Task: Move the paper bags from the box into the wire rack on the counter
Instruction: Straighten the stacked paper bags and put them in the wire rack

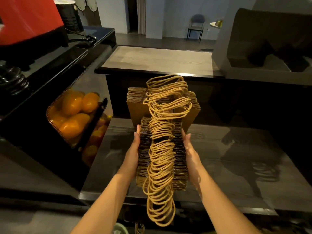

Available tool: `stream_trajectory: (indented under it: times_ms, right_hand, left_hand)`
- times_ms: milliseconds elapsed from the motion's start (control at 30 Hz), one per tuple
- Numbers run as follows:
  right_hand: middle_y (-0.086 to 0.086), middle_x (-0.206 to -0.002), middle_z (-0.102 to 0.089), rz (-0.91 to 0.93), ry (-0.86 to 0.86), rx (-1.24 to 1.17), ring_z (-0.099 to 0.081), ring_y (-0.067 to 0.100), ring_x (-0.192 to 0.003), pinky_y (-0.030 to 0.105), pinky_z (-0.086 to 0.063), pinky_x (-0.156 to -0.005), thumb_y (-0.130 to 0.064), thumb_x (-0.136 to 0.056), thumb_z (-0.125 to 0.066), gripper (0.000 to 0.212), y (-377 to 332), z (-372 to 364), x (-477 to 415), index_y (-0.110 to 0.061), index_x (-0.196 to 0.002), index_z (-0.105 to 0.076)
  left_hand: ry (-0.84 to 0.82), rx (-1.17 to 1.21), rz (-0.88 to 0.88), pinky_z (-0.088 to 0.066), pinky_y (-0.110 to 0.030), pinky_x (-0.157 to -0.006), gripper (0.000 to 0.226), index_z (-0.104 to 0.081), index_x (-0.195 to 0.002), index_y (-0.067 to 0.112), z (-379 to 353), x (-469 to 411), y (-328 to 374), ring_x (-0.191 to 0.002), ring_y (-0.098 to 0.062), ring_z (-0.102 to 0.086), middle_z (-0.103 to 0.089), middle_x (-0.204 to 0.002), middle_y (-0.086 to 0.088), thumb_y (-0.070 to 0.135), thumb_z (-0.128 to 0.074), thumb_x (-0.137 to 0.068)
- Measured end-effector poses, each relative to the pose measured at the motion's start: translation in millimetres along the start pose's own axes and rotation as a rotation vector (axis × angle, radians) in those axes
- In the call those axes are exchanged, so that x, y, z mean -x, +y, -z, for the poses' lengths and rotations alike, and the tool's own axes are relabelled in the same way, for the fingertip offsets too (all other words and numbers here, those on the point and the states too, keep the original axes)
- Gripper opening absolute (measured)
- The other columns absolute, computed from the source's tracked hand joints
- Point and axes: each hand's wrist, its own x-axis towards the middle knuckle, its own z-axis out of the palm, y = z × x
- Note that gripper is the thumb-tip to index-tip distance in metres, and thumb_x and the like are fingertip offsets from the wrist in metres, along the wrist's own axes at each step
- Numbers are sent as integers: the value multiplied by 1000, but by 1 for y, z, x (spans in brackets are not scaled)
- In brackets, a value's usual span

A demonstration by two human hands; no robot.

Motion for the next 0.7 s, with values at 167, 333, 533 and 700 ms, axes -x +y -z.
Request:
stream_trajectory:
  times_ms: [167, 333, 533, 700]
  right_hand:
    - [-3, -146, -47, -32, 16, -82, -49, 20, -129, 38, -45, -99, -61, -86, -27, 69, -5, 4, -1, -36, -150, -27]
    - [1, -142, -52, -179, 92, -95, -50, 25, -129, 48, -37, -109, -66, -88, -27, 66, 0, 18, -1, -34, -145, -40]
    - [0, -139, -53, -258, 129, 7, -46, 25, -132, 49, -30, -115, -67, -78, -30, 75, 3, 23, 16, -29, -141, -45]
    - [1, -143, -51, -241, 99, -27, -46, 25, -132, 48, -32, -113, -66, -77, -33, 71, 6, 20, 22, -31, -137, -48]
  left_hand:
    - [-68, 35, 64, -28, -41, -113, 67, -21, -150, 38, 10, -1, 5, -133, -14, -42, -44, -146, 10, 66, -30, -90]
    - [-2, 25, 91, -33, -35, -108, 67, -33, -145, 36, 21, 9, 0, -128, -9, -45, -48, -142, 11, 65, -28, -84]
    - [15, 71, 156, -23, -51, -116, 71, -39, -142, 39, 20, 17, -11, -135, -20, -40, -47, -145, 4, 71, -31, -79]
    - [62, 153, 178, -42, -42, -99, 66, -40, -142, 34, 11, 20, -13, -125, -23, -50, -55, -136, 1, 63, -29, -83]
